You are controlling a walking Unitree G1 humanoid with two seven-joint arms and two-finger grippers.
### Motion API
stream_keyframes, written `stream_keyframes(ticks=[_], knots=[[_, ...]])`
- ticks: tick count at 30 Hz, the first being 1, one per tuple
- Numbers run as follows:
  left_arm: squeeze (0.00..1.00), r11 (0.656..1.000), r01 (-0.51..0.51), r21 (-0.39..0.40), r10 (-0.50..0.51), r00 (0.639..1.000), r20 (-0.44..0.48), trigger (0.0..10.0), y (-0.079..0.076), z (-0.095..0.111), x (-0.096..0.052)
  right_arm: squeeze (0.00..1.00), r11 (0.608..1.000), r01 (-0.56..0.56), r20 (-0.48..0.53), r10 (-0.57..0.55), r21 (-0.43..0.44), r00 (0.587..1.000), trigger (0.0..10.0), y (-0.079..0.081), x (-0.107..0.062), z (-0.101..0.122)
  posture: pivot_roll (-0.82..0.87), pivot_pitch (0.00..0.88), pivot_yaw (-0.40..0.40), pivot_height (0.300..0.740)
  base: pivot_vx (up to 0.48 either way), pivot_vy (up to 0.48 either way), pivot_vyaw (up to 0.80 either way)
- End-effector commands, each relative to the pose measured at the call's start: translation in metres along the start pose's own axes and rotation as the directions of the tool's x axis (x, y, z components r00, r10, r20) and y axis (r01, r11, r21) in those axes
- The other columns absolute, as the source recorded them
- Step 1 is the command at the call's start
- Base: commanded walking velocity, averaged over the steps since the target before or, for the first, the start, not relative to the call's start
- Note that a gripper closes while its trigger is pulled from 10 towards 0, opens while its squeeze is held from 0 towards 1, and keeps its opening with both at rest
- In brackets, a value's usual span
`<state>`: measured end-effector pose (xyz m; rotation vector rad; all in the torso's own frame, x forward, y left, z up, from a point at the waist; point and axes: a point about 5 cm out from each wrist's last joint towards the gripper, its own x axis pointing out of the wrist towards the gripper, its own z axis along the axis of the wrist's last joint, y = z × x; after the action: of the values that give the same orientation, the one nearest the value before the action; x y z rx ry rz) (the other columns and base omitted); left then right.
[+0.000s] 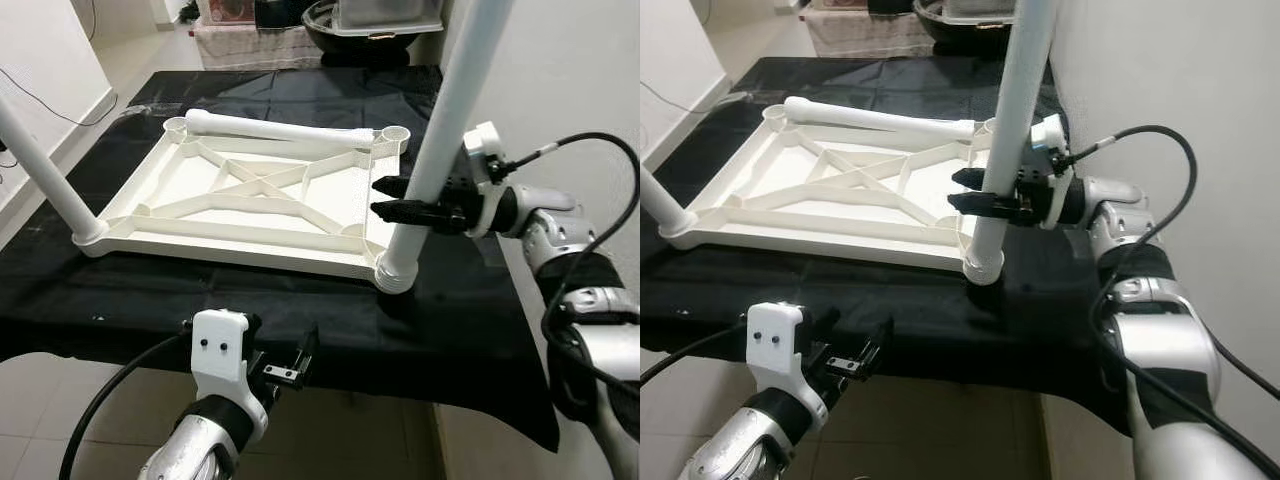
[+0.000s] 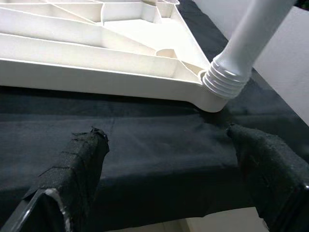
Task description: Building children table
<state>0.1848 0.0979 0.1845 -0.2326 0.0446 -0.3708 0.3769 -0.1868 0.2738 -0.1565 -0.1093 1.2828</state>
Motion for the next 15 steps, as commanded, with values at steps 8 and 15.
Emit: stream_keyframes(ticks=[8, 15], knots=[[0.0, 1.0, -0.006, 0.0, 0.006, 1.0, -0.027, 10.0, 0.0, -0.003, -0.003, 0.0, 0.995, 0.091, -0.111, -0.094, -0.036, 0.989, 10.0, -0.006, -0.009, -0.003, 0.24, 0.209, 0.018, 0.74, 0.0, 0.0, 0.0], [0.0, 1.0, 0.002, 0.0, -0.002, 1.0, -0.027, 10.0, -0.001, -0.003, -0.002, 0.0, 0.997, 0.076, -0.133, -0.079, -0.026, 0.988, 10.0, -0.005, -0.011, -0.007, 0.24, 0.202, 0.015, 0.74, 0.0, 0.0, 0.0]])
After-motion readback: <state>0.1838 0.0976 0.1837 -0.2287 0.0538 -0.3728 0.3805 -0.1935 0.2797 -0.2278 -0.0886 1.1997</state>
